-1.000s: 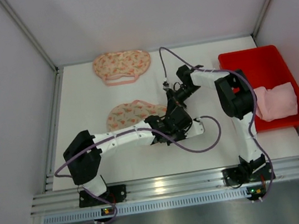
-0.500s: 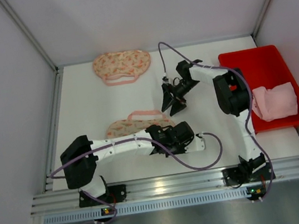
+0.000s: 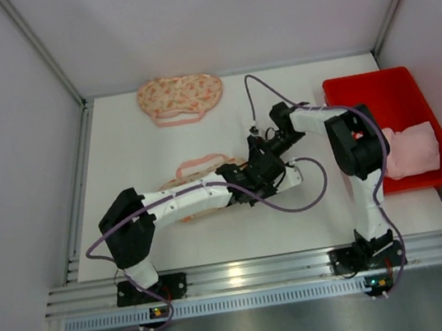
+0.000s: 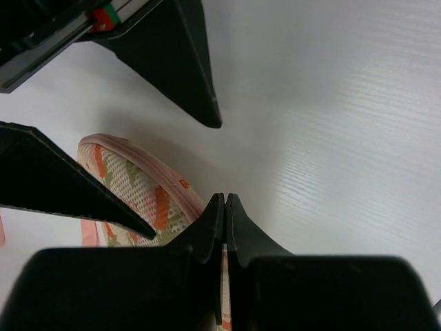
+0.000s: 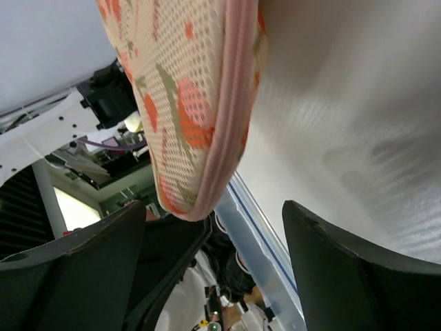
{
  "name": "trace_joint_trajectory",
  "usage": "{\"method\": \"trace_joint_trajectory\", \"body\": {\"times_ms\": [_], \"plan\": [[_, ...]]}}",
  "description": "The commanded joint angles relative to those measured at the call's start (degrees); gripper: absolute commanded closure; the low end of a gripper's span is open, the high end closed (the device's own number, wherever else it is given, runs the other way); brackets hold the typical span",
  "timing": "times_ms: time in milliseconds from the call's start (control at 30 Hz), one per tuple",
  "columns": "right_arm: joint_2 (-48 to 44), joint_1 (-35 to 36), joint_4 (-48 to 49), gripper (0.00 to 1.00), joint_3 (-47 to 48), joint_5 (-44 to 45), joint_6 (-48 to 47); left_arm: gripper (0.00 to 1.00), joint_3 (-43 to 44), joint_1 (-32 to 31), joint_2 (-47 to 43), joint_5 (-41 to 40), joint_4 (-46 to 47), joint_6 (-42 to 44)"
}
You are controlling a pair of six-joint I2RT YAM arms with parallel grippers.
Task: Place the bra in the laundry bag and zip it closed
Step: Zip the zipper on the laundry bag.
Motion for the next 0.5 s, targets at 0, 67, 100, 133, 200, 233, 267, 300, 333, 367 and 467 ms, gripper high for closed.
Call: {"method": "trace_joint_trajectory", "body": {"times_ms": [0, 67, 100, 133, 200, 233, 267, 300, 333, 367, 467], "plan": [[-1.88, -0.21, 11.29, 0.2, -0.11, -4.55, 7.76, 1.0, 2.45, -0.39, -0.36, -0.76, 3.17, -1.12], [-1.18, 0.06, 13.86, 0.24, -0.55, -5.52, 10.24, 1.0, 2.36, -0.48, -0.62, -1.11, 3.7, -1.12], [-1.09, 0.23, 15.0, 0.26, -0.81, -6.13, 12.34, 1.0, 2.36, -0.48, -0.71, -1.46, 3.79, -1.12], [-0.83, 0.67, 16.84, 0.33, -1.08, -6.48, 13.14, 1.0, 2.36, -0.48, -0.63, -2.07, 3.79, -1.21], [-0.83, 1.11, 17.91, 0.44, -1.96, -6.92, 14.46, 1.0, 2.27, -0.48, -0.71, -2.34, 4.05, -1.21], [-0.74, 1.46, 18.17, 0.55, -2.05, -7.01, 14.73, 1.0, 2.27, -0.48, -0.8, -2.34, 4.14, -1.38], [-0.65, 1.64, 18.17, 0.62, -2.05, -7.1, 14.73, 1.0, 2.18, -0.48, -0.89, -2.16, 4.23, -1.29], [-0.48, 1.82, 18.17, 0.72, -1.96, -7.28, 14.65, 1.0, 2.01, -0.57, -0.98, -1.9, 4.06, -1.12], [-0.39, 1.73, 17.3, 0.87, -1.26, -7.28, 14.47, 1.0, 1.75, -0.57, -1.06, -1.46, 4.14, -1.03], [-0.21, 1.64, 16.34, 0.93, -0.56, -7.1, 13.86, 1.0, 0.96, -0.57, -1.67, -1.11, 4.14, -0.94], [1.28, 1.29, 9.51, 1.0, 4.69, -4.91, 8.34, 1.0, -2.02, -1.53, -3.86, 1.08, 3.88, 0.55]]}}
